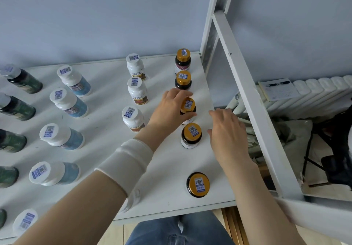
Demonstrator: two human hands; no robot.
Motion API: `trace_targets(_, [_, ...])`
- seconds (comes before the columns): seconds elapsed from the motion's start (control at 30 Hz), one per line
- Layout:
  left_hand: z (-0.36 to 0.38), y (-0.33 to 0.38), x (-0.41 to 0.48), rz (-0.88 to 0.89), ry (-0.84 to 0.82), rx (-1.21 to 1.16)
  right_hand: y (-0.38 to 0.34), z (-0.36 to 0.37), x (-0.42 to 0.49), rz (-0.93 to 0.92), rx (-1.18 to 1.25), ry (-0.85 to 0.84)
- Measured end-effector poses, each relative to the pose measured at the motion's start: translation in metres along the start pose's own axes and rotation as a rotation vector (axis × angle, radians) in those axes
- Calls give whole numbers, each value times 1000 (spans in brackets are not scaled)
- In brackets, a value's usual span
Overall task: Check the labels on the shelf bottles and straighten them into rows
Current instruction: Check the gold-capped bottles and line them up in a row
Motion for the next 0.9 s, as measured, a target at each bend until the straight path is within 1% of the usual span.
trace_targets(0.03, [0,1,0,-9,-14,-16,-2,-1,-1,-7,59,21])
trace_targets(0.07, [-3,-1,-1,-19,10,-64,-3,-4,-1,-15,137,50])
trace_targets(0.17, [-25,-8,-16,-107,164,-332,-1,-12,-3,38,509,100])
trace_targets(0.23, [-36,-6,-28,-116,170,-626,-1,-14,-2,104,844,60])
trace_targets(0.3, [-42,5,-38,-84,114,-945,-6,-19,-1,117,1134,2])
trace_targets(0.33, [-44,9,-42,-75,95,-1054,-10,-21,0,104,1267,-31])
trace_targets(0.4, [-48,9,-49,-67,84,-1166,-18,-26,-2,53,1481,-98])
trace_targets(0.47, [-50,6,-53,-71,63,-1183,-22,-31,-5,-44,1544,-142])
trace_targets(0.6, [-58,4,-58,-64,65,-1060,-27,-33,-11,-215,1486,-123])
trace_targets(0.67, [-64,3,-58,-27,78,-1045,-30,-33,-14,-223,1504,-127])
trace_targets(0.8, [-67,3,-63,109,-4,-1038,-27,-29,-15,-98,1650,-201])
trace_targets(0.83, [-65,4,-65,115,-28,-1051,-25,-29,-15,-106,1644,-202])
trace_targets(0.9, [-60,4,-66,70,-43,-1077,-23,-28,-18,-157,1594,-164])
Point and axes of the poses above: each hand's wrist, its own x-axis towards the middle knuckle, its own z-axis out of the palm, y = z × x, the point moved 5 cm from there along x, towards the middle knuckle, and after that the axes turned 6 degrees about -y, right-handed, at the moved point
